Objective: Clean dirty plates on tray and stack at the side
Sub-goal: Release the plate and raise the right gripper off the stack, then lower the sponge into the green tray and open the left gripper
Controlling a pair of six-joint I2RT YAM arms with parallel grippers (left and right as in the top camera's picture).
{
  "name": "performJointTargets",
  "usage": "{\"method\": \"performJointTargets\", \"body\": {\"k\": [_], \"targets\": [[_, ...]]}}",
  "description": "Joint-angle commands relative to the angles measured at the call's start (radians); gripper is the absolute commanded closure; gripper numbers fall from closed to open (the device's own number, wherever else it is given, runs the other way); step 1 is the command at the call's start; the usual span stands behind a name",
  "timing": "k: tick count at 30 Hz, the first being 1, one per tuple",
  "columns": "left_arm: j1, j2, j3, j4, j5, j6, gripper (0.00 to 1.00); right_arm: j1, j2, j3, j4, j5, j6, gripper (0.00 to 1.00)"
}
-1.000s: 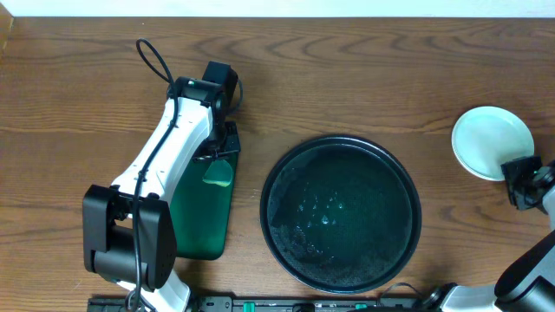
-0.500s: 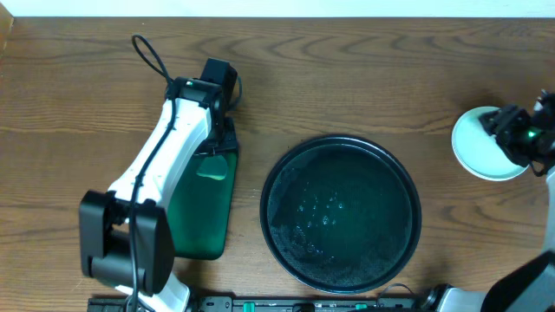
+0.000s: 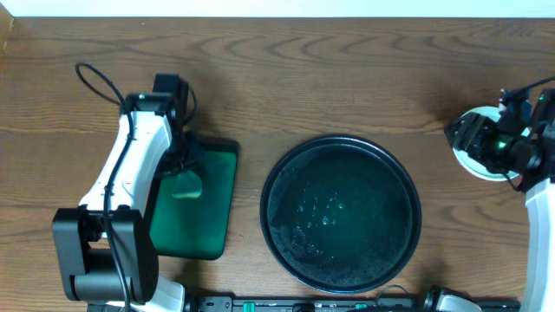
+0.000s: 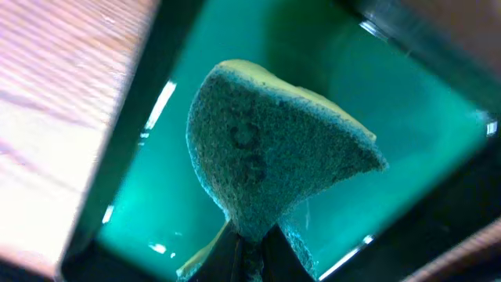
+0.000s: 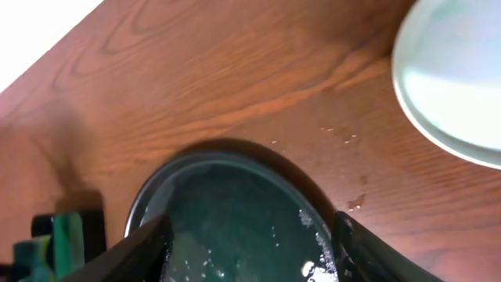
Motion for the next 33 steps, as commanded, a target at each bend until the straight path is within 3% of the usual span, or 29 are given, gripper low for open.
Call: {"method": "performJointTargets", "body": {"k": [1,4,5,8,9,13,21,27,33], "targets": [[0.0,0.01,-0.072,0.051,0.043,0.033,0.92,0.051,-0.06,0.015,-0.014,0.014,-0.032,0.37],[0.0,0.01,-0.131,0.107,0.065,0.047,0.91,0.09,-0.098,0.015,-0.028,0.014,-0.032,0.36],[0.0,0.01,-0.147,0.125,0.067,0.047,0.86,0.106,-0.112,0.015,-0.033,0.015,-0.032,0.36],[0.0,0.01,-0.166,0.154,0.067,0.047,0.56,0.143,-0.148,0.015,-0.044,0.015,-0.032,0.34],[0.0,0.009,-0.166,0.155,0.069,0.047,0.5,0.152,-0.156,0.015,-0.045,0.015,-0.032,0.34],[0.0,0.009,-0.166,0.158,0.069,0.047,0.42,0.184,-0.195,0.015,-0.047,0.015,-0.032,0.3],[-0.005,-0.108,-0.117,0.142,0.069,0.047,0.38,0.255,-0.312,0.015,-0.047,-0.019,-0.163,0.28],[-0.04,-0.396,-0.092,0.119,0.069,0.106,0.38,0.331,-0.459,0.015,-0.046,0.002,-0.347,0.25],[-0.071,-0.756,-0.092,0.119,0.058,0.167,0.38,0.349,-0.618,0.015,-0.018,0.081,-0.47,0.28]]}}
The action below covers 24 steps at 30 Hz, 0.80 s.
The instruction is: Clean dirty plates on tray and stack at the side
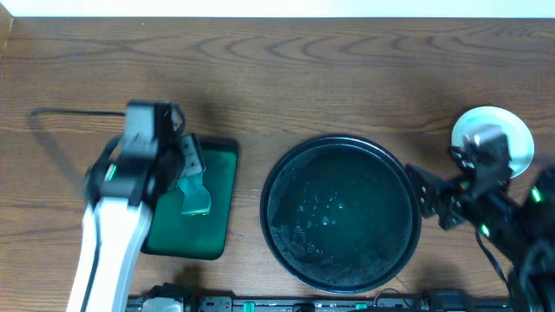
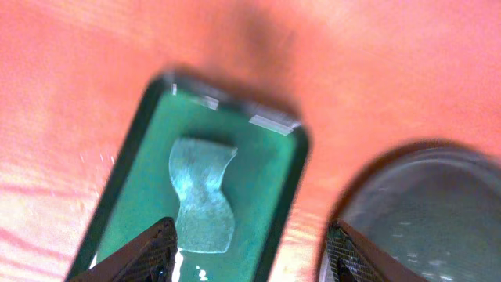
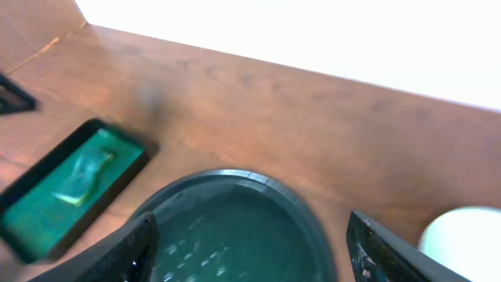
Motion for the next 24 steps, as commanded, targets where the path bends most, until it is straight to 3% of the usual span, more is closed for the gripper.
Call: {"method": "performJointTargets", "body": {"k": [1,9,17,18,21,24], "targets": [[-0.006,-0.207,0.016,-0.007,-0.013,0.068,0.38,0.019,-0.094,0.015,0.016,0.061,-0.14,0.29],[-0.006,-0.702,0.016,-0.007,-0.05,0.219,0.31,0.019,-0.299,0.015,-0.037,0.296,-0.196,0.26],[-0.006,-0.935,0.016,-0.113,-0.085,0.221,0.28,0.019,-0.418,0.015,-0.099,0.457,-0.209,0.27],[-0.006,-0.938,0.016,-0.144,-0.085,0.22,0.28,0.019,-0.42,0.015,-0.102,0.475,-0.209,0.04],[-0.006,-0.938,0.012,-0.22,-0.085,0.217,0.2,0.019,-0.42,0.014,-0.109,0.484,-0.209,0.01],[-0.006,-0.937,0.011,-0.266,-0.085,0.217,0.19,0.019,-0.42,0.014,-0.131,0.484,-0.209,0.01]]}}
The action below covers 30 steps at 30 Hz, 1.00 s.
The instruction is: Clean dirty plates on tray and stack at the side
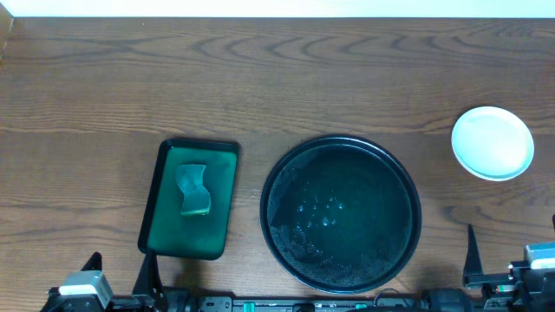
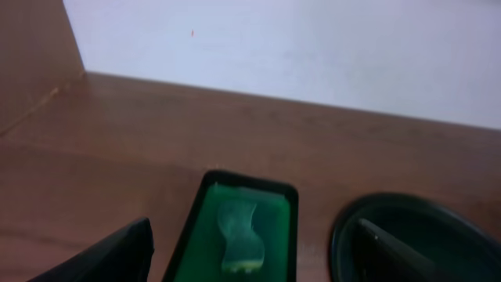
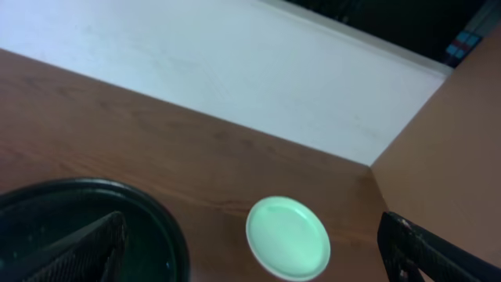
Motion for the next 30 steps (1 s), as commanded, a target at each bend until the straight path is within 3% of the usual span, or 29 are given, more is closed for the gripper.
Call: {"method": "performJointTargets", "body": {"k": [1,7,19,30], "targets": [[-0.002,0.005,-0.003,-0.058,-0.008,0.013,0.19,0.005,-0.001,0.01,-0.04,0.039,-0.011,0.01],[-0.002,0.005,-0.003,-0.212,-0.008,0.013,0.18,0.005,-0.001,0.01,-0.147,0.031,-0.011,0.01],[-0.002,0.005,-0.003,-0.217,-0.008,0.013,0.18,0.005,-0.001,0.01,-0.232,0.015,0.008,0.01],[-0.002,0.005,-0.002,-0.217,-0.008,0.013,0.18,0.005,-0.001,0.01,-0.233,-0.246,0.008,0.01]]}}
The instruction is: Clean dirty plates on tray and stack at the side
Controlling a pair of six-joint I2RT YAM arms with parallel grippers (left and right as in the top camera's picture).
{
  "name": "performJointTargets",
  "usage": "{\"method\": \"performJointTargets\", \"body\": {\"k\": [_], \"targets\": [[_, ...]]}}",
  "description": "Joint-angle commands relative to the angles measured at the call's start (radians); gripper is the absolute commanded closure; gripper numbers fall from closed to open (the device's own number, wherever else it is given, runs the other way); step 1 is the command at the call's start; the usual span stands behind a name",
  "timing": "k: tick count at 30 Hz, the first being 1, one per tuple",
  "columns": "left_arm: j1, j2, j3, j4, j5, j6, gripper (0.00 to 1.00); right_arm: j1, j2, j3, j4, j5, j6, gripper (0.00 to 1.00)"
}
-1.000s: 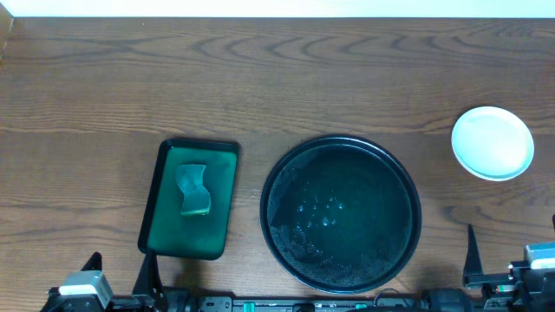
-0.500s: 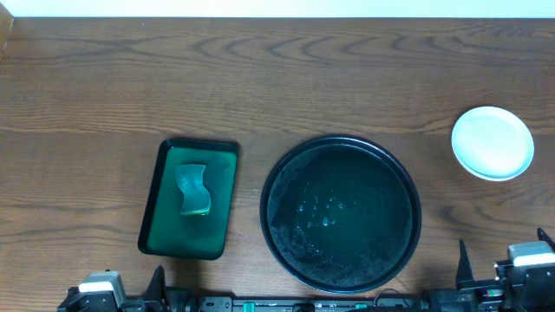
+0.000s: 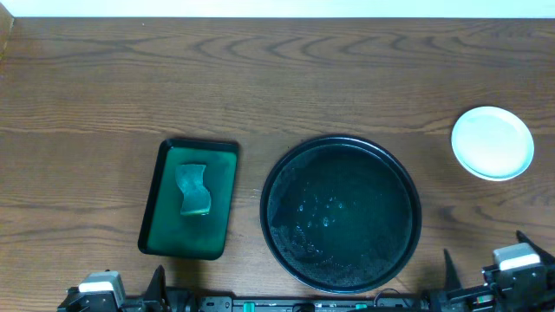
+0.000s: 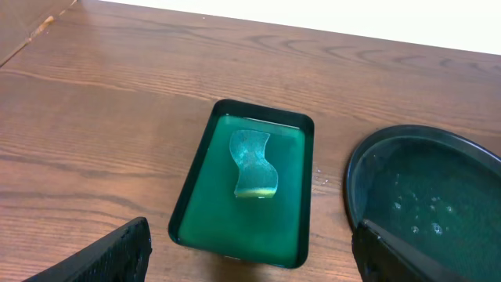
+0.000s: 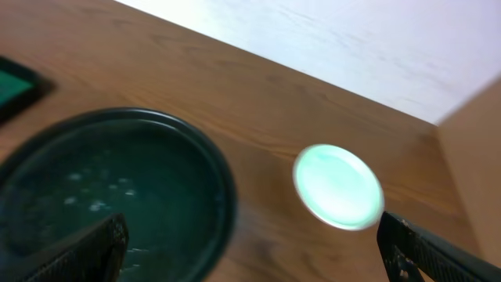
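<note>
A white plate lies on the table at the right, beside the round black tray, whose wet floor holds drops and no plates. The plate and tray rim also show in the right wrist view. A green sponge lies in the rectangular green tray at the left. My left gripper is open and empty at the table's front edge, facing the sponge. My right gripper is open and empty at the front right.
Bare wooden tabletop runs behind both trays to the white back wall. A low wooden side wall meets the table at the far left. The arms' bases sit along the front edge.
Both arms stay low at the front edge, open. The left wrist camera now looks further down onto the green tray; the right gripper has shifted slightly, and its view has turned left.
My left gripper was shut on the sponge over the green tray while my right gripper stood open by the white plate. Then the sponge lay loose in the tray and the right arm was back from the plate. Both arms then rested at the front edge, as now.
</note>
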Motion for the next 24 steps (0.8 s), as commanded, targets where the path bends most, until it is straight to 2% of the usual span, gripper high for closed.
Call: {"method": "performJointTargets", "body": {"k": [1,10,20,24], "targets": [[-0.002,0.005,-0.002,-0.001,-0.008,0.013,0.18,0.005,-0.001,0.01,-0.002,-0.155,0.011,0.01],[-0.002,0.005,-0.002,-0.001,-0.008,0.013,0.18,0.005,-0.001,0.01,-0.005,-0.311,0.011,0.01],[-0.002,0.005,-0.002,-0.001,-0.008,0.013,0.17,0.005,-0.001,0.009,-0.004,-0.304,0.01,0.01],[-0.002,0.005,-0.002,-0.001,-0.008,0.013,0.17,0.005,-0.001,0.009,0.007,-0.243,0.008,0.01]]}}
